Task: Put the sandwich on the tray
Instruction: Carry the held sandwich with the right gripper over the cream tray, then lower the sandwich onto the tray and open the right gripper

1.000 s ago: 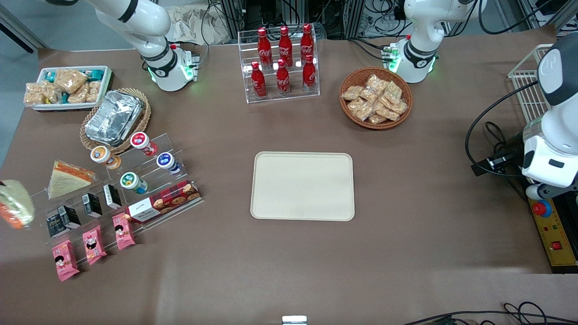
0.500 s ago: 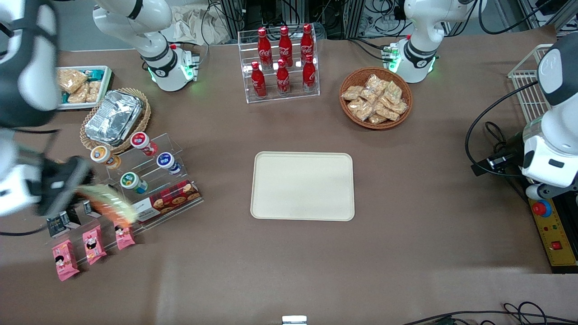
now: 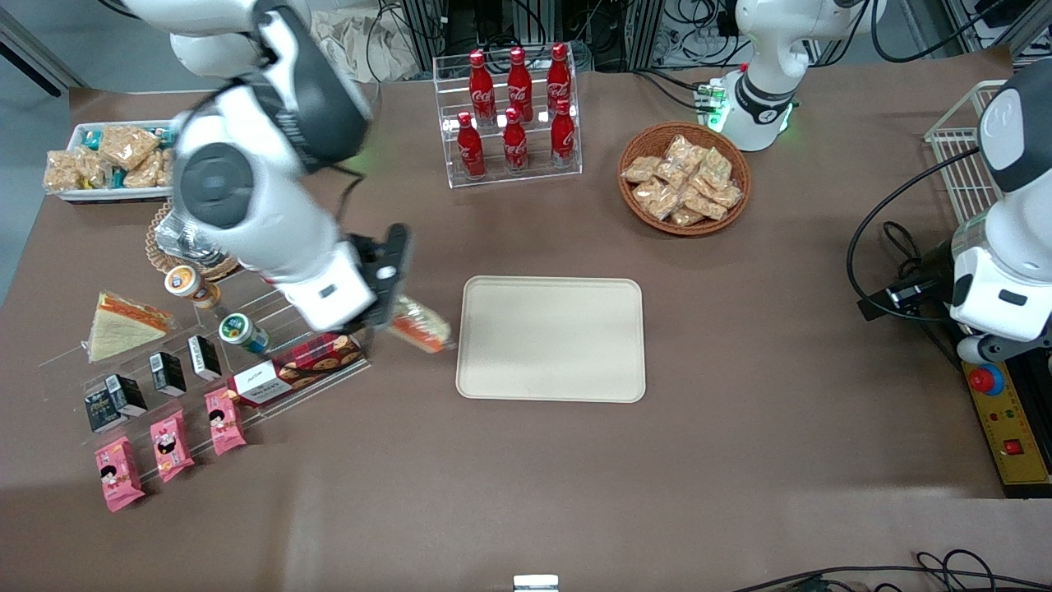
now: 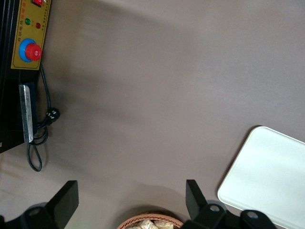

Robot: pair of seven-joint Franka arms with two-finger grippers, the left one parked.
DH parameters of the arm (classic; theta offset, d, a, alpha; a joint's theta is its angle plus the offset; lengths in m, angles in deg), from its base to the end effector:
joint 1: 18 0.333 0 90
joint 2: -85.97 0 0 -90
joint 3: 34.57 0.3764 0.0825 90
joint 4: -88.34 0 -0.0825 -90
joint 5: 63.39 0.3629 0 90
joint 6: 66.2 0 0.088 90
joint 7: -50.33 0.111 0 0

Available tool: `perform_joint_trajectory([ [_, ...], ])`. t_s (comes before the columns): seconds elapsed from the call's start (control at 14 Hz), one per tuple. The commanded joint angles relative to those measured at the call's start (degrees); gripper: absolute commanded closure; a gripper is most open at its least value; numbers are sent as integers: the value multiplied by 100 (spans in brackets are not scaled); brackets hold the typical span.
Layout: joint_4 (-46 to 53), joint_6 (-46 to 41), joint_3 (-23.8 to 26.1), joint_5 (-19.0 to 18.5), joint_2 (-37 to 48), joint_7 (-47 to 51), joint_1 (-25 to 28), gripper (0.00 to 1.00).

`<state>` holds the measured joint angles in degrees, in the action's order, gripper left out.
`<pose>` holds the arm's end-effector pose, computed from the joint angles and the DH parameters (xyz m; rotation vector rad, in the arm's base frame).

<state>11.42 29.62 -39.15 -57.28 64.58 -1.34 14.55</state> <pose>0.5799 0.3321 0.5687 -2.3565 -1.9484 0.0393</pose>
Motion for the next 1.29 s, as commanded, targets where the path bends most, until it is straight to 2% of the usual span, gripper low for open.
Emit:
perform_joint_trajectory([
  [0.0,45,646,-52,40,-409,61,382,64],
  [0.29,37,1665,-60,-47,-1041,35,761,66],
  [0.43,37,2184,-60,-310,-1454,-1,788,66],
  [0.64,28,2765,-52,-373,-1886,-1,832,66],
  [1.21,10,3425,-60,-355,-2502,219,1113,65],
])
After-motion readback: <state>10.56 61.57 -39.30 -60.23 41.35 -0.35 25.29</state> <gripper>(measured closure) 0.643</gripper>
